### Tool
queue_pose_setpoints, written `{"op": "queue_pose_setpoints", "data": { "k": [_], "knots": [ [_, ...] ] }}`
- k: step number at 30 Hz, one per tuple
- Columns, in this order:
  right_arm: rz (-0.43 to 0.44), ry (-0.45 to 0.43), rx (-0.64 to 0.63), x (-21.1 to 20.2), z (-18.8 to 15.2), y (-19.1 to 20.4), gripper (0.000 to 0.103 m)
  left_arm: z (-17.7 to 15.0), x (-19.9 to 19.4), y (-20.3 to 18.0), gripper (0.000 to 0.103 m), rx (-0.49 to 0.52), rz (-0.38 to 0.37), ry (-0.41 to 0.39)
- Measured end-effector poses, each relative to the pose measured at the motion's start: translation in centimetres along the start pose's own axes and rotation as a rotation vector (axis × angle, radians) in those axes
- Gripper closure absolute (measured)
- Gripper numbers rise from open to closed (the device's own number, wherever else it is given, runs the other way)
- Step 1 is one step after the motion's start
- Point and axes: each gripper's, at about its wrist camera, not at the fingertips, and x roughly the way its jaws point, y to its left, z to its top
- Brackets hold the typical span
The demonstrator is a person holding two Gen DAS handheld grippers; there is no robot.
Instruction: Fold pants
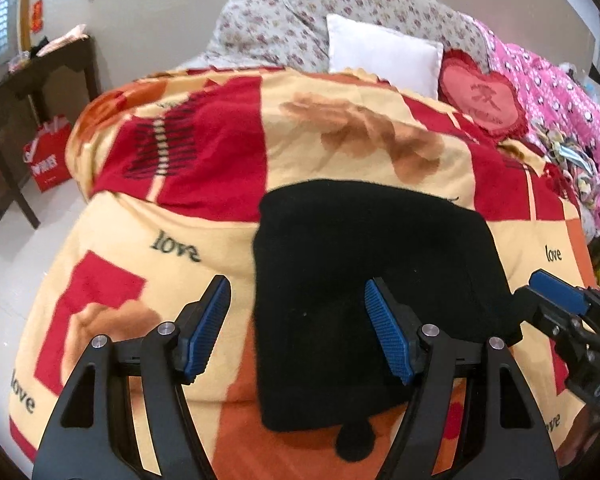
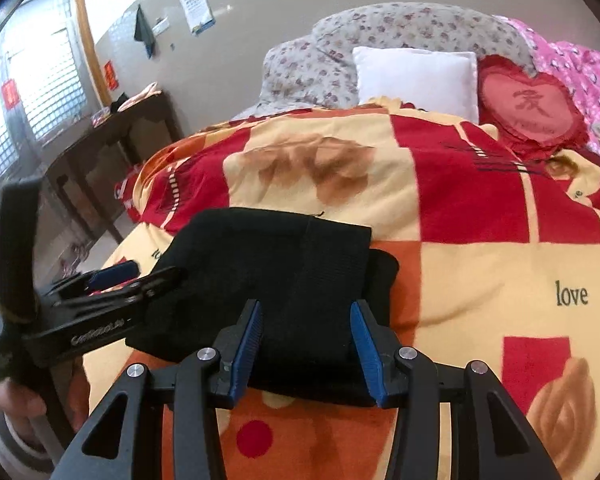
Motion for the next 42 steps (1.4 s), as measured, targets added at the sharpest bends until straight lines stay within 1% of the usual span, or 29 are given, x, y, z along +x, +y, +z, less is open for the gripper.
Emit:
{"op": "queue_pose_setpoints", "data": {
  "k": [2,5,9,13,17,25,32,42],
  "knots": [
    [-0.005,0.008,0.024,0.0,0.1,-0.1,0.058,-0.4,-0.9,-0.1,0.033,0.011,0.027,-0.023],
    [-0.017,-0.001,0.039,-0.4,0.0,-0.2,0.058,-0.8,-1.6,0.0,0.033,0.017,0.027,-0.021],
    [-0.010,-0.015,0.041,-0.9,-0.2,0.1,0.058,-1.6,-2.7,0.2,0.033,0.009,0.050,-0.040],
    [-0.009,-0.021,0.033,-1.4,-0.5,0.6,0.058,-2.3,-3.8,0.0,0.033,0.022,0.069,-0.060],
    [-0.011,-0.020,0.017,-1.5,-0.7,1.0,0.058,-2.6,-4.6,-0.1,0.033,0.017,0.064,-0.081],
    [-0.016,-0.007,-0.002,-1.3,-1.1,1.8,0.058,-3.0,-5.2,-0.1,0.033,0.021,0.076,-0.086],
    [-0.042,0.007,-0.010,-1.1,-1.1,1.6,0.056,-3.5,-5.1,-0.1,0.033,0.021,0.075,-0.076],
    [-0.047,0.024,-0.021,-1.0,-1.3,1.9,0.056,-3.6,-5.2,-0.7,0.033,0.037,0.102,-0.079]
  ]
}}
